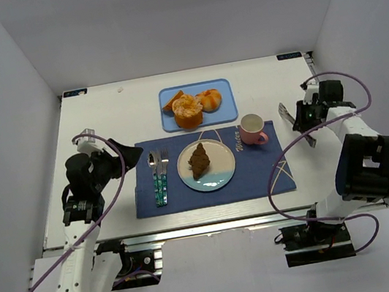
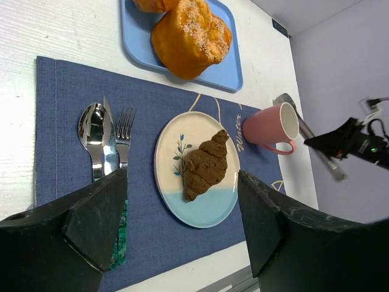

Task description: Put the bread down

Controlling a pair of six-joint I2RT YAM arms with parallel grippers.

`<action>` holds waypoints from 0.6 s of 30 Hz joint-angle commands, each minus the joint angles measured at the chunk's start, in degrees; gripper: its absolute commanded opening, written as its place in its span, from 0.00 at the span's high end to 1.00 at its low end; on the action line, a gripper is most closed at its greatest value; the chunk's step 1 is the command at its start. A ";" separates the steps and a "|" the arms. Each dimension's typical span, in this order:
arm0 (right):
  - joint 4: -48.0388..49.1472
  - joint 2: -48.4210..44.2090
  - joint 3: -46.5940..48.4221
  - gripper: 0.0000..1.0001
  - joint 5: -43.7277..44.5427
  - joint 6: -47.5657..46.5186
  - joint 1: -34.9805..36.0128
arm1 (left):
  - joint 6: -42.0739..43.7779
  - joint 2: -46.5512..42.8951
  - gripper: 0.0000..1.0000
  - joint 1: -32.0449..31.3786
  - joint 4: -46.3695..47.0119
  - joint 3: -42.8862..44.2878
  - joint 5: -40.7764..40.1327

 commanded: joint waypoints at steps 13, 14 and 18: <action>6.42 10.82 -4.23 0.44 10.41 -7.52 -0.10 | 0.63 -0.30 0.17 -0.18 1.33 -1.31 1.29; 6.25 10.91 -4.23 0.40 10.32 -7.78 -0.18 | 0.72 -0.38 0.17 -0.09 1.07 -1.14 1.29; 5.55 8.98 -4.14 0.15 10.40 -9.10 -0.10 | 1.33 -0.73 0.16 -0.18 0.02 -0.52 0.94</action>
